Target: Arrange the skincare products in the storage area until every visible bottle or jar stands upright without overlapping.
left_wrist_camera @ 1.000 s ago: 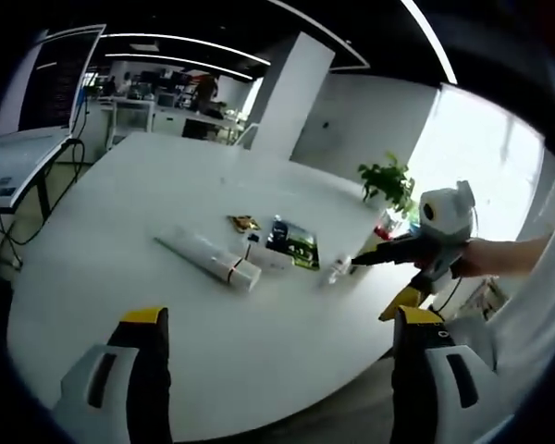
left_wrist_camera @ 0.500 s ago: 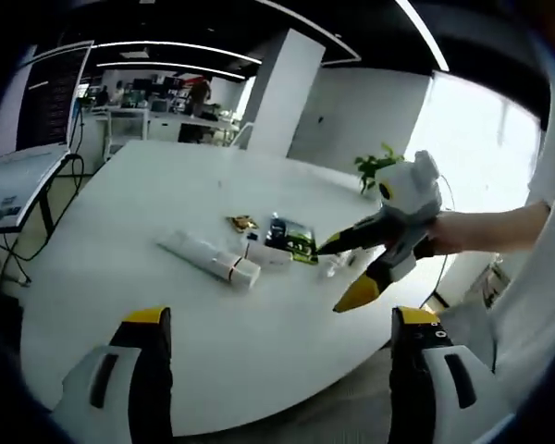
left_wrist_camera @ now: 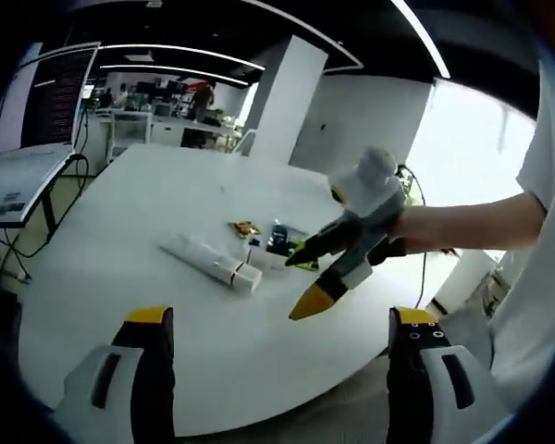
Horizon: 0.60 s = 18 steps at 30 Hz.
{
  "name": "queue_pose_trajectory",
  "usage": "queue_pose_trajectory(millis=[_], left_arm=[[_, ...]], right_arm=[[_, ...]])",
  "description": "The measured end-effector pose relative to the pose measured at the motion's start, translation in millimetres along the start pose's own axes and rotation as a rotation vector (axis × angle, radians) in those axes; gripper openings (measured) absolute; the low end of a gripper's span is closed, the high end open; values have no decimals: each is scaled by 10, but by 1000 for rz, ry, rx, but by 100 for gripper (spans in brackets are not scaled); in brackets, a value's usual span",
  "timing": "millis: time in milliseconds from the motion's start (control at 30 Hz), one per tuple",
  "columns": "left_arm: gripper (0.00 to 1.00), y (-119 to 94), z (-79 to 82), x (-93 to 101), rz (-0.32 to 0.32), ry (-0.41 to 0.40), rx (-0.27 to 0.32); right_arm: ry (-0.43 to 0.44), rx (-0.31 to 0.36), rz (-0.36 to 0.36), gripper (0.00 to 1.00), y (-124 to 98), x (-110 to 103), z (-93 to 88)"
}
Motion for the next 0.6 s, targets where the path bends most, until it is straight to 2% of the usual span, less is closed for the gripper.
queue_pose_trajectory(millis=[167, 333, 467, 600], left_arm=[[88, -2, -1, -5, -4, 1, 6], [88, 0, -8, -16, -6, -8, 3], [88, -7, -12, -36, 7, -8, 7], [88, -13, -14, -46, 14, -7, 10]], right_arm=[[-3, -10, -10, 71, 113, 99, 87], [-4, -30, -16, 69, 208, 110, 155], [-34, -59, -16, 67, 334, 193, 222], [-49, -56, -33, 64, 369, 210, 296]])
Point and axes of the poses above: the point that each gripper's makers call its tool centre point, and the gripper's own axes: y roughly forward along the fingers, x roughly to its right, z roughly out of its top, the point moved 9 cm from there along -y, roughly backward along the fingers
